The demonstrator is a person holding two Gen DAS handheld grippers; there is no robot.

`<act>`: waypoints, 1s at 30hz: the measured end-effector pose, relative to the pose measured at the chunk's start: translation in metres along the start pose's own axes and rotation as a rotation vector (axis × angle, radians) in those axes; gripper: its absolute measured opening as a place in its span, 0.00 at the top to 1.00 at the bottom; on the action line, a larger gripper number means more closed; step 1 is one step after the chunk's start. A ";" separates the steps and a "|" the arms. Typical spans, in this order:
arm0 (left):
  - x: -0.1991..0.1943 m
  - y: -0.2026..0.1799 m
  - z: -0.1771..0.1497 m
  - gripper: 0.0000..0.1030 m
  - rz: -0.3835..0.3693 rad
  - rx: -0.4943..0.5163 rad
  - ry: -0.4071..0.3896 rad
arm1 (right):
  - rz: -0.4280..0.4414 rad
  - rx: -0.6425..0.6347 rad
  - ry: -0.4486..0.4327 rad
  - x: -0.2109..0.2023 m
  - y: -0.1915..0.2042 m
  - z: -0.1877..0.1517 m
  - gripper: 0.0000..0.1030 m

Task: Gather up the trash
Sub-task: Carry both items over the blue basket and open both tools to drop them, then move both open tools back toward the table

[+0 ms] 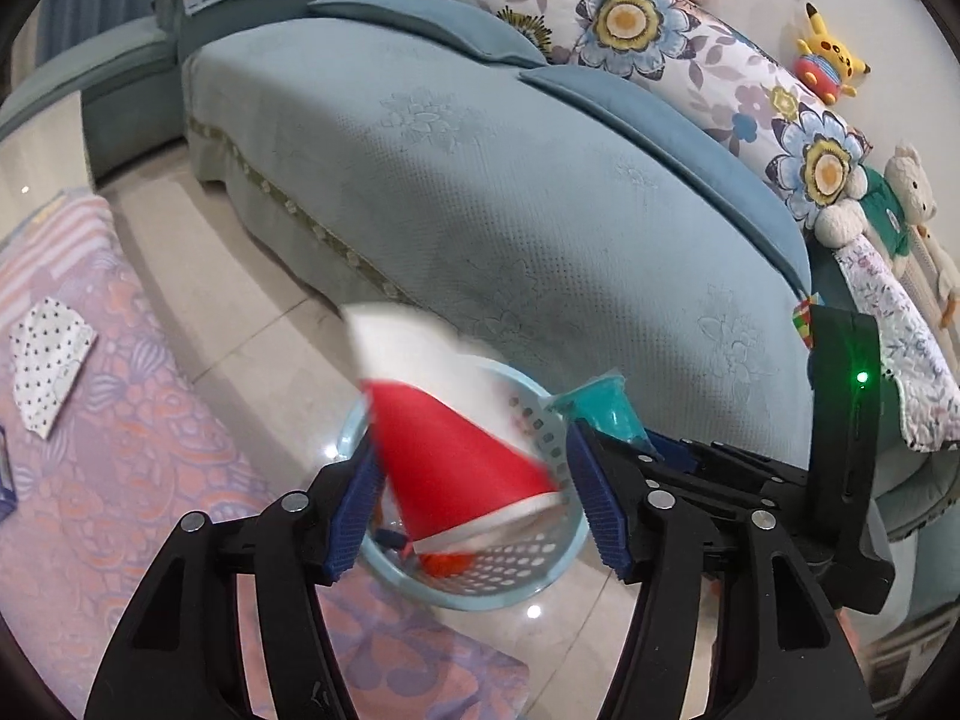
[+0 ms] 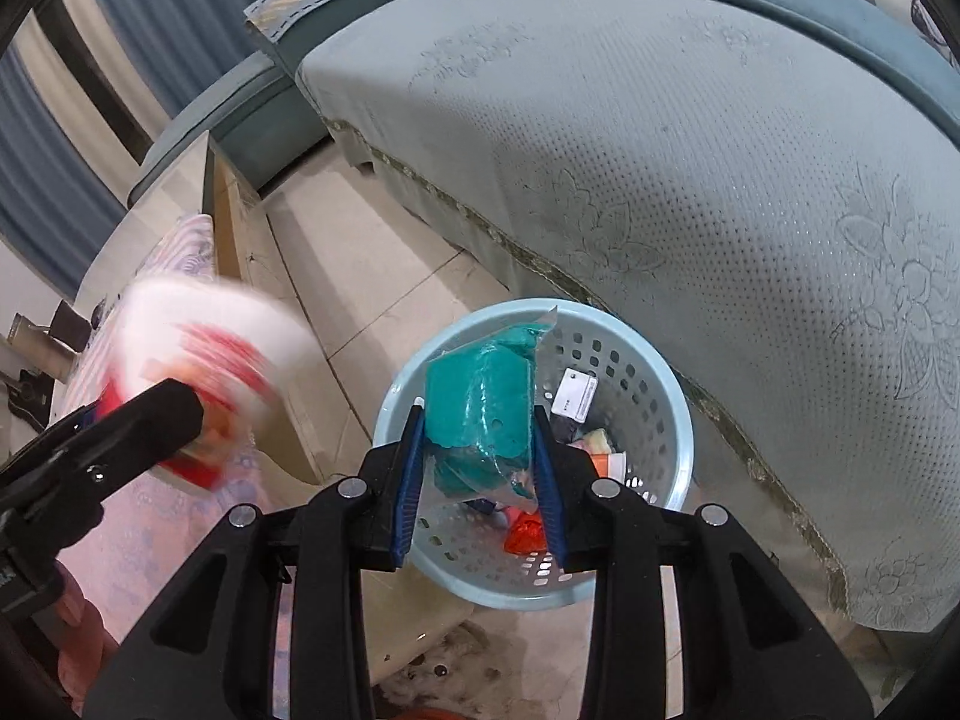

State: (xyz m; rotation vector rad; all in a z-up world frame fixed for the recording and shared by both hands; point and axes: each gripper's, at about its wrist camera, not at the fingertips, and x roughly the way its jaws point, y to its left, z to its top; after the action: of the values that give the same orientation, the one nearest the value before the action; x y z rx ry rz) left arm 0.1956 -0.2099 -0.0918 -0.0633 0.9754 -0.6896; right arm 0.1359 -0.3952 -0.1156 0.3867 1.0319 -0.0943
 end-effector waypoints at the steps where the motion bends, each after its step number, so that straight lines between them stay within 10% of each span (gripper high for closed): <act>1: -0.001 0.002 0.000 0.37 0.003 -0.002 -0.001 | -0.002 0.002 0.002 0.000 -0.001 0.000 0.70; 15: -0.032 0.037 -0.012 0.36 0.016 -0.072 -0.033 | 0.050 -0.070 -0.037 -0.016 0.031 -0.006 0.60; 30: -0.133 0.142 -0.035 0.36 0.183 -0.270 -0.192 | 0.167 -0.360 -0.169 -0.033 0.173 -0.016 0.60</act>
State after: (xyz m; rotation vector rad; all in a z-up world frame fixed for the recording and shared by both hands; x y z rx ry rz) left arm 0.1913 -0.0141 -0.0628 -0.2695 0.8715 -0.3734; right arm 0.1497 -0.2319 -0.0481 0.1321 0.8250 0.2039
